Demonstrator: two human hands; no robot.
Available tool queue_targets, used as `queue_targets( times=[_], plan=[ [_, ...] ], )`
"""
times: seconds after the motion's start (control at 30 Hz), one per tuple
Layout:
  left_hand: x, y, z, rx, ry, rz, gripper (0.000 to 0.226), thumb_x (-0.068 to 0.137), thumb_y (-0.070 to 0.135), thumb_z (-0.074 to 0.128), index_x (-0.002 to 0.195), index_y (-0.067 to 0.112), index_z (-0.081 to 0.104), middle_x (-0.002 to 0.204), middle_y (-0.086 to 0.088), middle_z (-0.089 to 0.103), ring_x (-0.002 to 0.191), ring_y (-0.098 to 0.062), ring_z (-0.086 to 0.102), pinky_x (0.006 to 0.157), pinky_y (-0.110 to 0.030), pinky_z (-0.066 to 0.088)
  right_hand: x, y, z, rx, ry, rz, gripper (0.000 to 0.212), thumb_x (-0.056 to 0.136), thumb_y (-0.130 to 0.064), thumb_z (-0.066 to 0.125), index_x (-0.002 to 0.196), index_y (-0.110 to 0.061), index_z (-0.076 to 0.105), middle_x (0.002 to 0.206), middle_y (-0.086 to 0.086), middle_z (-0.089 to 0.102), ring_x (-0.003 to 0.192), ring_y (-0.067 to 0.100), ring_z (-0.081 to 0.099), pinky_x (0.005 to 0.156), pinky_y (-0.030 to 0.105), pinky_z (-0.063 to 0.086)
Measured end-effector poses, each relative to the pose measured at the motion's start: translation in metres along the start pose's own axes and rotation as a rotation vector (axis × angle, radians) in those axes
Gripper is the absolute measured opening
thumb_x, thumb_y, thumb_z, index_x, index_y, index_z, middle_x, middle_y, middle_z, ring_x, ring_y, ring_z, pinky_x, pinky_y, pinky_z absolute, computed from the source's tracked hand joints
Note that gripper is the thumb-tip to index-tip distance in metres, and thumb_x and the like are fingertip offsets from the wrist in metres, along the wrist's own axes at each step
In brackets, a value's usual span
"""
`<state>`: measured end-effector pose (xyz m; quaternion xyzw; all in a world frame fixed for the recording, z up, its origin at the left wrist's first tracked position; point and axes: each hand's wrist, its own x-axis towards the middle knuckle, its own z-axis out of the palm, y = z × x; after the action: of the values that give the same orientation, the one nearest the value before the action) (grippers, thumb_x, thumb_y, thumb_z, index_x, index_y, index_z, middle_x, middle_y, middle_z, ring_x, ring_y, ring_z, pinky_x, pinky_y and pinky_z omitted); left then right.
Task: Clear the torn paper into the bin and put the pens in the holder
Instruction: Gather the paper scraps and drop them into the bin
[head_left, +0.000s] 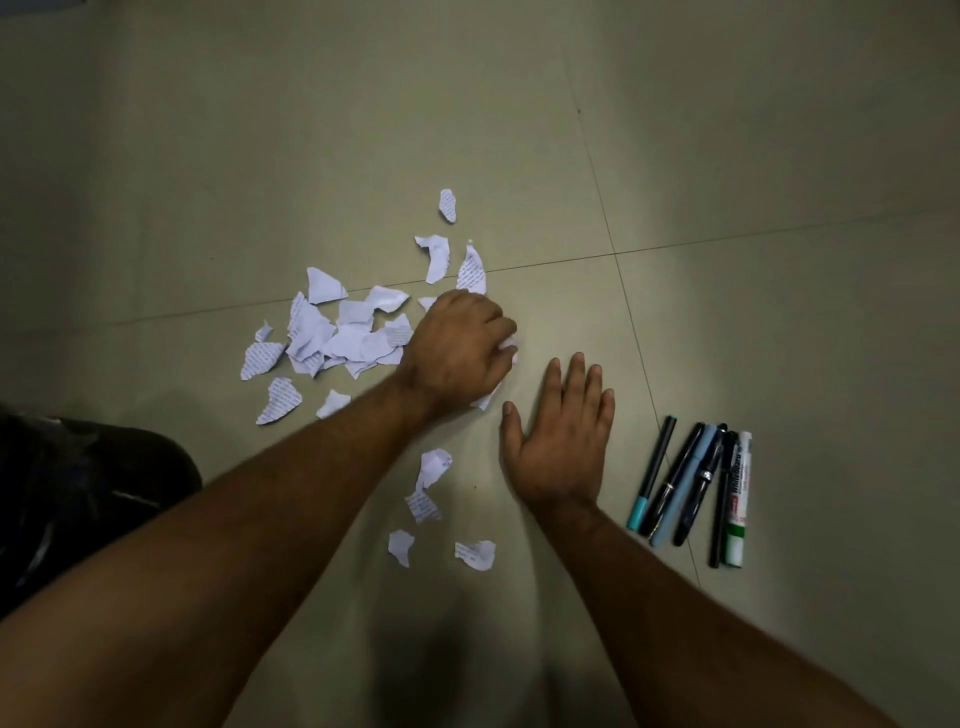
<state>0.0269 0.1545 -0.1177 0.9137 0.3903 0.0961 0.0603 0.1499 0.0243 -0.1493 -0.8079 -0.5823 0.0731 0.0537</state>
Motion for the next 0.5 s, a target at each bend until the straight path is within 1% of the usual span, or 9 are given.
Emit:
queue_targets(
  times=[0.07, 0.1, 0.17, 0.23, 0.3, 0.37, 0.4, 0.43, 0.5],
  plan=[
    [0.018, -0.009, -0.004, -0.04, 0.119, -0.112, 0.022, 0.08, 0.02, 0.057, 0.095, 0.009, 0.069, 0.097, -0.011, 0.068, 0.087, -0.032, 0.062, 0.078, -0.039, 0.044, 0.001, 0.0, 0.001, 0.001, 0.005, -0.002, 0.073, 0.095, -0.052, 0.038, 0.151, -0.006, 0.034, 0.16, 0.02, 0.025, 0.149, 0.038, 0.022, 0.121, 0.052, 0.017],
    [0.031, -0.015, -0.004, -0.022, 0.144, -0.156, 0.03, 0.077, 0.018, 0.058, 0.103, 0.008, 0.068, 0.108, -0.014, 0.067, 0.094, -0.034, 0.063, 0.082, -0.039, 0.045, 0.001, 0.0, 0.001, 0.0, 0.008, -0.003, 0.073, 0.095, -0.052, 0.038, 0.151, -0.006, 0.034, 0.16, 0.02, 0.025, 0.149, 0.039, 0.022, 0.121, 0.053, 0.017],
    [0.054, -0.033, 0.0, 0.033, 0.05, -0.263, 0.048, 0.08, 0.027, 0.051, 0.123, 0.009, 0.061, 0.132, -0.018, 0.058, 0.115, -0.036, 0.058, 0.093, -0.042, 0.045, 0.001, 0.001, 0.003, 0.011, 0.026, -0.001, 0.073, 0.094, -0.052, 0.041, 0.15, -0.006, 0.035, 0.16, 0.02, 0.026, 0.148, 0.039, 0.023, 0.121, 0.052, 0.017],
    [0.061, -0.048, 0.008, 0.042, -0.109, -0.328, 0.06, 0.085, 0.044, 0.038, 0.133, 0.012, 0.053, 0.144, -0.017, 0.048, 0.128, -0.038, 0.049, 0.101, -0.045, 0.043, 0.001, 0.002, 0.003, 0.022, 0.044, 0.004, 0.074, 0.094, -0.054, 0.042, 0.15, -0.007, 0.036, 0.16, 0.019, 0.026, 0.148, 0.038, 0.023, 0.121, 0.051, 0.015],
    [0.045, -0.048, 0.014, 0.018, -0.145, -0.289, 0.055, 0.088, 0.045, 0.037, 0.127, 0.013, 0.057, 0.139, -0.015, 0.053, 0.126, -0.037, 0.049, 0.099, -0.043, 0.043, 0.001, 0.002, 0.004, 0.026, 0.039, -0.001, 0.074, 0.095, -0.055, 0.04, 0.151, -0.008, 0.035, 0.16, 0.019, 0.025, 0.149, 0.038, 0.021, 0.121, 0.051, 0.014],
    [0.019, -0.034, 0.013, 0.013, -0.052, -0.236, 0.032, 0.087, 0.032, 0.045, 0.107, 0.014, 0.062, 0.116, -0.009, 0.062, 0.108, -0.033, 0.058, 0.084, -0.039, 0.043, 0.001, 0.003, 0.004, 0.019, 0.033, -0.008, 0.073, 0.095, -0.054, 0.039, 0.151, -0.007, 0.034, 0.161, 0.019, 0.024, 0.149, 0.038, 0.021, 0.121, 0.052, 0.015],
    [0.009, -0.029, 0.009, -0.003, -0.005, -0.241, 0.025, 0.085, 0.027, 0.048, 0.102, 0.015, 0.062, 0.106, -0.005, 0.063, 0.098, -0.031, 0.06, 0.079, -0.038, 0.042, 0.002, 0.002, 0.004, 0.014, 0.031, -0.008, 0.073, 0.096, -0.053, 0.039, 0.151, -0.007, 0.034, 0.161, 0.019, 0.024, 0.149, 0.039, 0.021, 0.121, 0.053, 0.016],
    [0.004, -0.024, 0.006, -0.017, 0.046, -0.277, 0.025, 0.085, 0.024, 0.049, 0.104, 0.017, 0.062, 0.104, -0.004, 0.062, 0.093, -0.029, 0.059, 0.078, -0.038, 0.041, 0.001, 0.003, 0.003, 0.008, 0.029, -0.01, 0.072, 0.095, -0.053, 0.039, 0.151, -0.007, 0.033, 0.161, 0.02, 0.024, 0.149, 0.039, 0.021, 0.12, 0.053, 0.016],
    [0.015, -0.033, 0.004, 0.017, 0.123, -0.377, 0.034, 0.086, 0.024, 0.05, 0.117, 0.019, 0.061, 0.112, -0.005, 0.062, 0.097, -0.028, 0.058, 0.084, -0.039, 0.042, 0.001, 0.002, 0.004, 0.001, 0.027, -0.01, 0.072, 0.095, -0.052, 0.039, 0.152, -0.007, 0.033, 0.161, 0.02, 0.023, 0.149, 0.039, 0.02, 0.121, 0.053, 0.016]
  ],
)
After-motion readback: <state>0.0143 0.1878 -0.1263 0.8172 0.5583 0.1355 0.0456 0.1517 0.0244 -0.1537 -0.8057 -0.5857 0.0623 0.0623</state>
